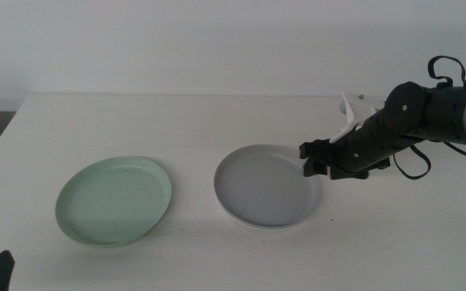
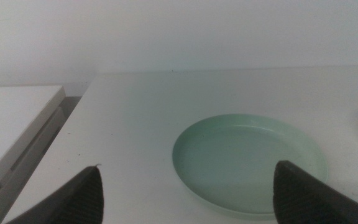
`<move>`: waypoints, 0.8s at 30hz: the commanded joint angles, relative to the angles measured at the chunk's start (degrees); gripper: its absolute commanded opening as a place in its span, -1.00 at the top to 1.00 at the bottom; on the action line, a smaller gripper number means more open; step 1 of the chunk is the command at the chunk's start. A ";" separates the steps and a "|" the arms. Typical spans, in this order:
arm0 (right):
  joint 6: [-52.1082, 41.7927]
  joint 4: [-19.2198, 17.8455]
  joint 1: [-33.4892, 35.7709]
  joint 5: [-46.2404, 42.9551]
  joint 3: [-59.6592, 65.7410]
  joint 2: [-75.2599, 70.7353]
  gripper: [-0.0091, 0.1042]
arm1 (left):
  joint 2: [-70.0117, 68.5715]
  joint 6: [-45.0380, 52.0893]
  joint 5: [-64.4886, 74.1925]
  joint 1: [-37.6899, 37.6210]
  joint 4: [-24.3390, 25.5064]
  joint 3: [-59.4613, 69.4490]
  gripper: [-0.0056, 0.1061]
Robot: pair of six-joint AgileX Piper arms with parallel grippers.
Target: Stack the three bowls on top of each other.
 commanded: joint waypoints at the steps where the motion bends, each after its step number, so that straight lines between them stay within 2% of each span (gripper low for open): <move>1: -0.49 -1.01 -0.14 0.99 -0.32 -0.93 -0.19 | -0.19 -0.01 -0.77 0.00 -0.08 -0.01 -0.78; 4: -0.49 -3.02 -1.17 5.49 -2.52 -3.70 -0.62 | -0.19 -0.01 -0.77 0.00 -0.08 -0.01 -0.78; 6: -1.62 -4.63 -1.91 9.00 -4.03 -6.67 -0.81 | -0.19 -0.01 -0.77 0.00 -0.08 -0.01 -0.78; 11: -10.29 -4.76 -2.24 13.39 -3.99 -20.13 -0.80 | -0.19 -0.01 -0.77 0.00 -0.08 -0.01 -0.78; 20: -24.67 4.85 -2.24 11.96 10.76 -51.05 -0.80 | -0.19 -0.01 -0.77 0.00 -0.08 -0.01 -0.78; 24: -30.96 11.33 -2.24 13.18 16.24 -60.92 -0.80 | -0.19 0.12 -0.77 0.00 -0.08 -0.01 -0.78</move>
